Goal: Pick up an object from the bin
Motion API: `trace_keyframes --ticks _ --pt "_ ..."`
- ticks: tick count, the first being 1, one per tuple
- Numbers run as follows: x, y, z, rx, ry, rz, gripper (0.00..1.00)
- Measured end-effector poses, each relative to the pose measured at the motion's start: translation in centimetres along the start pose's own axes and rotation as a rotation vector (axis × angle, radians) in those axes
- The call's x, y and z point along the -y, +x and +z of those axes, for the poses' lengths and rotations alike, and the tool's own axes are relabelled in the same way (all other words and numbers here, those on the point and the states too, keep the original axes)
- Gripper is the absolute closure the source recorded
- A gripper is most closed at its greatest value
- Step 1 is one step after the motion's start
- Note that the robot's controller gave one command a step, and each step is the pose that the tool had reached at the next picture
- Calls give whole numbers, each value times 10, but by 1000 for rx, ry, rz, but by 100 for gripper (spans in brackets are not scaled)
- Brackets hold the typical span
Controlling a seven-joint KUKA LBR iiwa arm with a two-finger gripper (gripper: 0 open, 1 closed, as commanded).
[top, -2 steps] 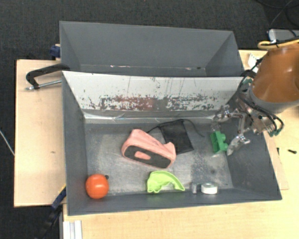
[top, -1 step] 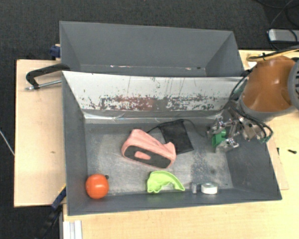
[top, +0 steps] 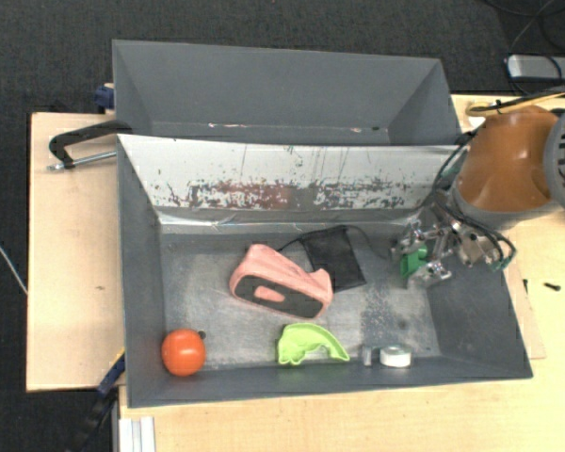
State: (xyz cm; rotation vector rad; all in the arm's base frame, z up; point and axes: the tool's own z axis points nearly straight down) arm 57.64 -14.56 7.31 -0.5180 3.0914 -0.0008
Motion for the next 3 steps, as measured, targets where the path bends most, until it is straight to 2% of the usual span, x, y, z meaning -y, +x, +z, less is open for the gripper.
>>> trace_keyframes --ticks 1,2,3 --pt "1 9 -104 -1 0 -15 100" --pt "1 9 -104 -1 0 -15 100" --pt "-6 12 -136 -3 -1 -28 100"
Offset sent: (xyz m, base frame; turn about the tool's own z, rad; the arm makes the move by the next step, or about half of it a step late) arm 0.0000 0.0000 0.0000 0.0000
